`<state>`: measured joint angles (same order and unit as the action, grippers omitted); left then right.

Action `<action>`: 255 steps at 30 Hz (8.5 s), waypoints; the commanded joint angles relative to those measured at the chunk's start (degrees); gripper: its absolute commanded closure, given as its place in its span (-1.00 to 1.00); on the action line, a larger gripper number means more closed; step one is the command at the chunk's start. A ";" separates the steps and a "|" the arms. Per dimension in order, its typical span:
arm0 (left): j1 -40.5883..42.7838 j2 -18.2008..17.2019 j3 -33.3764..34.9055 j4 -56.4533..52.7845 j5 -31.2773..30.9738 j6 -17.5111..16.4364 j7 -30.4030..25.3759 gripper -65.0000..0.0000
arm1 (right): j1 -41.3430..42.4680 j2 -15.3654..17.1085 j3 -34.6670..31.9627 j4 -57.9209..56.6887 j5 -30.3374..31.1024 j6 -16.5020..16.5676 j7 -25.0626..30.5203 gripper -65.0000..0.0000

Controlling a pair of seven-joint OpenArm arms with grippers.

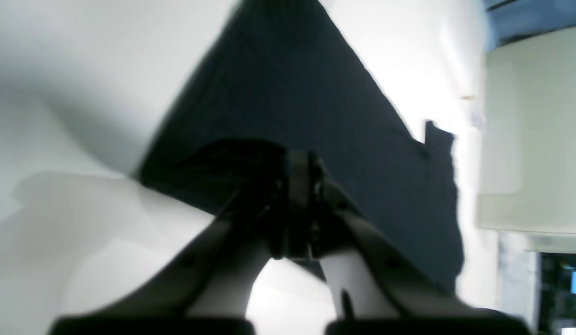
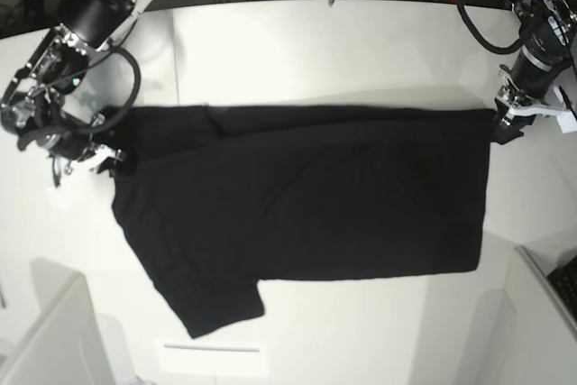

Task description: Fold the T-shirt properly

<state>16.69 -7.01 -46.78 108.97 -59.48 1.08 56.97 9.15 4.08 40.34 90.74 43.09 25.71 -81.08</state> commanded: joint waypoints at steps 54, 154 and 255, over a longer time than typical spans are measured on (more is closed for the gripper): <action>1.55 3.62 -9.96 -1.23 2.30 -1.21 -3.04 -1.00 | -14.82 -8.69 13.33 15.15 1.61 -6.51 11.94 -0.16; 12.19 5.47 -17.52 -1.32 12.14 -7.28 -2.60 -1.00 | -25.02 -8.96 27.05 15.85 1.35 -10.02 11.50 0.09; -13.22 -17.65 1.82 -24.97 20.85 -7.10 -2.42 0.73 | 25.97 13.02 -56.38 -58.52 -5.77 -9.85 49.74 0.52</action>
<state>4.21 -23.22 -44.77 82.83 -37.69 -5.87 55.66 34.59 16.97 -15.70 32.29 38.48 16.36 -28.67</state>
